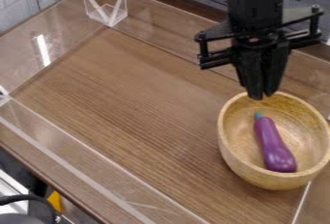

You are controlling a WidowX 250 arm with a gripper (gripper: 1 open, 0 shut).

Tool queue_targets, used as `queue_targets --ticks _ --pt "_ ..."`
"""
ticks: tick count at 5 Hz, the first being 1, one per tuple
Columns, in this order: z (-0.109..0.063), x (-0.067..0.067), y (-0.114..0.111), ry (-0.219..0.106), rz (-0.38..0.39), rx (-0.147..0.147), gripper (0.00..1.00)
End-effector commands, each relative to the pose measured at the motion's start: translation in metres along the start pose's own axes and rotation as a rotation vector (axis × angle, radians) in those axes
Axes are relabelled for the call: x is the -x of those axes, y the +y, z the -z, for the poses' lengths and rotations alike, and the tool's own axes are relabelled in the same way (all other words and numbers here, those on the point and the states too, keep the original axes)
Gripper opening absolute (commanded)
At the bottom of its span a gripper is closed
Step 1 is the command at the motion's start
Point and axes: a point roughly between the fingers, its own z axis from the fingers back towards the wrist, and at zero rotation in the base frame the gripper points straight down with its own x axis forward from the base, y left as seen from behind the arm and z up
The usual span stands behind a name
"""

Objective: Remove the purple eggplant from inside the brown bowl and put it on the table

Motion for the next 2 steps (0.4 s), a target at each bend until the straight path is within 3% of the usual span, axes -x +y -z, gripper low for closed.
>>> queue_targets --ticks 1,2 --pt "-0.0086 0.0012 0.0018 -0.038 0.02 0.031 1.0" --pt "-0.0002 -0.0004 -0.0031 -0.044 0.032 0.029 1.0"
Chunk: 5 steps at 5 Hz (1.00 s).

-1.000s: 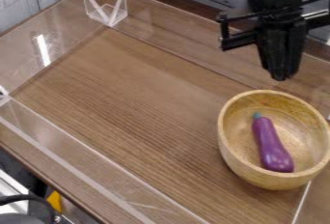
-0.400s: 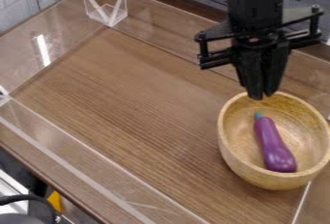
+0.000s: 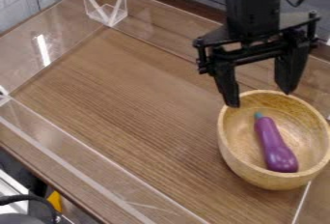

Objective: Remove the purple eggplant from inside the brown bowl and put it on the table

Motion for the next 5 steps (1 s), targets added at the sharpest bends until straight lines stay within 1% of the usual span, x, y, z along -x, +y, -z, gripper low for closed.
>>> queue_targets --ticks 1,2,3,4,5 --pt "0.002 0.0 -0.006 -0.02 0.03 0.014 1.0" --pt "0.008 0.001 -0.006 -0.017 0.038 -0.001 1.0" --pt "0.015 0.002 -0.007 -0.015 0.064 -0.013 1.0" --pt "0.025 0.004 -0.012 -0.017 0.11 -0.021 1.0" --pt "0.034 0.003 -0.015 -0.02 0.158 -0.019 1.0"
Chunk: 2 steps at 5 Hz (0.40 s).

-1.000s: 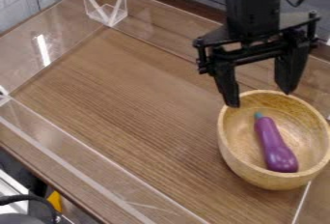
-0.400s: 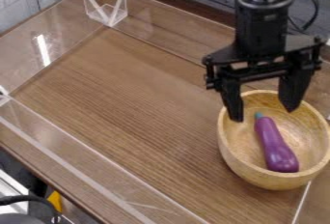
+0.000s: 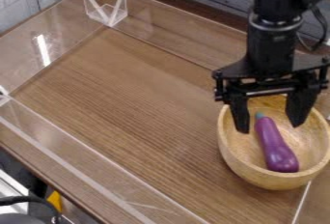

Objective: Remove the purple eggplant from inside the brown bowl and put it on the table

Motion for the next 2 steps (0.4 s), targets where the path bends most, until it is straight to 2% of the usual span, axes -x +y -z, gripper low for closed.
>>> queue_targets --ticks 1,2 --pt "-0.0001 -0.001 -0.0067 -0.021 0.051 0.024 1.0" --pt "0.0082 -0.0039 -0.0097 -0.027 0.072 0.029 1.0"
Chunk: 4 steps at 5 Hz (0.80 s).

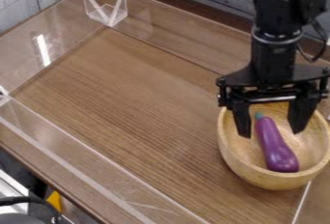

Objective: Remove the purple eggplant from inside the brown bowl and put it on the table

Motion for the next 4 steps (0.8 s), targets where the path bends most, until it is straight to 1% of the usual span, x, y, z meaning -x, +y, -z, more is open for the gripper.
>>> queue_targets --ticks 1,4 --pt "0.001 -0.002 -0.008 -0.026 0.023 0.027 1.0" --pt "0.025 -0.013 -0.015 -0.042 0.044 0.036 1.0"
